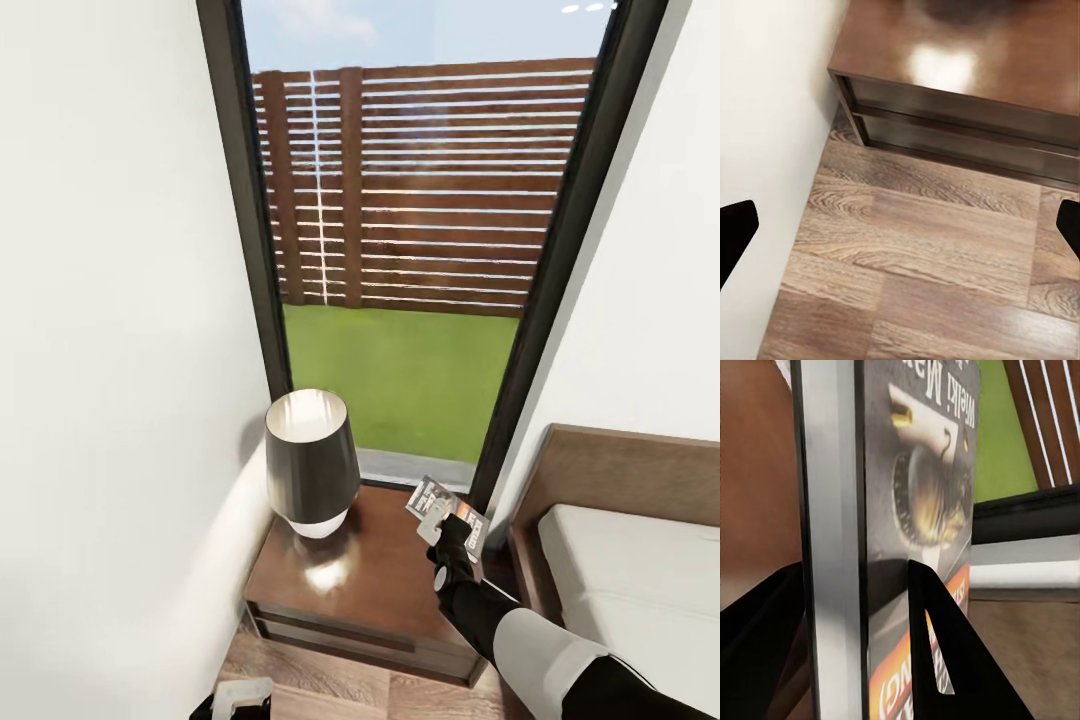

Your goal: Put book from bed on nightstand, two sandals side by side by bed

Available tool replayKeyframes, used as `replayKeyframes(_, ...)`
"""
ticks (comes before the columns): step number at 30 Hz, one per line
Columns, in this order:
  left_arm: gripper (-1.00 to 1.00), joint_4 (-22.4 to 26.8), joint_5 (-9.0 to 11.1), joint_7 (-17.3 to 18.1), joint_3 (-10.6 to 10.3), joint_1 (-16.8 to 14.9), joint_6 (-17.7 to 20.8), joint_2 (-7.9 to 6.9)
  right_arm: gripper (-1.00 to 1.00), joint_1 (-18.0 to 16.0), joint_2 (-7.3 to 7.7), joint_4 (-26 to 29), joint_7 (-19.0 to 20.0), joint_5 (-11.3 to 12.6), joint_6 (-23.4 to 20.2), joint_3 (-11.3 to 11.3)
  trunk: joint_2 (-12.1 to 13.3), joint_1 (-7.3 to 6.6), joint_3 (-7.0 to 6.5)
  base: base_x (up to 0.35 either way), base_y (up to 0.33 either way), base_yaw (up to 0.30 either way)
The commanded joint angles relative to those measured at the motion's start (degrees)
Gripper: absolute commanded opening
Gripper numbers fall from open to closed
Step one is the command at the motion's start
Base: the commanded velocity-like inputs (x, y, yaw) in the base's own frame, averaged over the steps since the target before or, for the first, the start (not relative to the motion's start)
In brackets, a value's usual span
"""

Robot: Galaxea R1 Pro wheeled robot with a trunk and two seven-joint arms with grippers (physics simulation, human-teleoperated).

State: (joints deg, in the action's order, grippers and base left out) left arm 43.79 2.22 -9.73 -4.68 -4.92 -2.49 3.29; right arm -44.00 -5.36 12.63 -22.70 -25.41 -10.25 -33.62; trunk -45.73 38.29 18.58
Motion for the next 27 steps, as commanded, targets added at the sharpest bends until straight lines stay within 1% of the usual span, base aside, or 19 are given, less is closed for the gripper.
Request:
replayKeyframes(1, 1.0, 0.0, 0.2, -0.4, -0.3, -0.1, -0.2, -0.04, -1.0, 0.0, 0.0, 0.0, -0.1, -0.5, -0.6, -0.2, -0.5, 0.23, 0.25, 0.006, 0.0, 0.0)
replayKeyframes(9, 1.0, 0.0, 0.1, -0.5, -0.9, 0.0, -0.2, -0.04, -1.0, 0.0, 0.0, 0.0, -0.1, -0.5, -0.5, -0.2, -3.7, 1.98, 1.68, 0.002, 0.0, 0.0)
replayKeyframes(21, 1.0, 0.0, 0.1, -0.6, -0.9, 0.0, -0.2, -0.04, -1.0, 0.0, -0.07, 0.1, -0.1, -0.5, -0.3, -0.2, -8.5, 4.62, 3.84, 0.0, 0.0, 0.0)
replayKeyframes(22, 1.0, 0.0, 0.1, -0.6, -0.9, 0.0, -0.2, -0.04, -1.0, 0.0, -0.02, 0.0, -0.1, -0.5, 1.2, -0.3, -8.9, 4.84, 4.02, 0.0, 0.0, 0.0)
replayKeyframes(27, 1.0, 0.0, 0.1, -0.6, -0.9, 0.0, -0.2, -0.04, -1.0, 0.0, -0.01, 0.0, -0.1, -0.6, 2.1, -0.3, -10.9, 5.94, 4.92, 0.0, 0.0, 0.0)
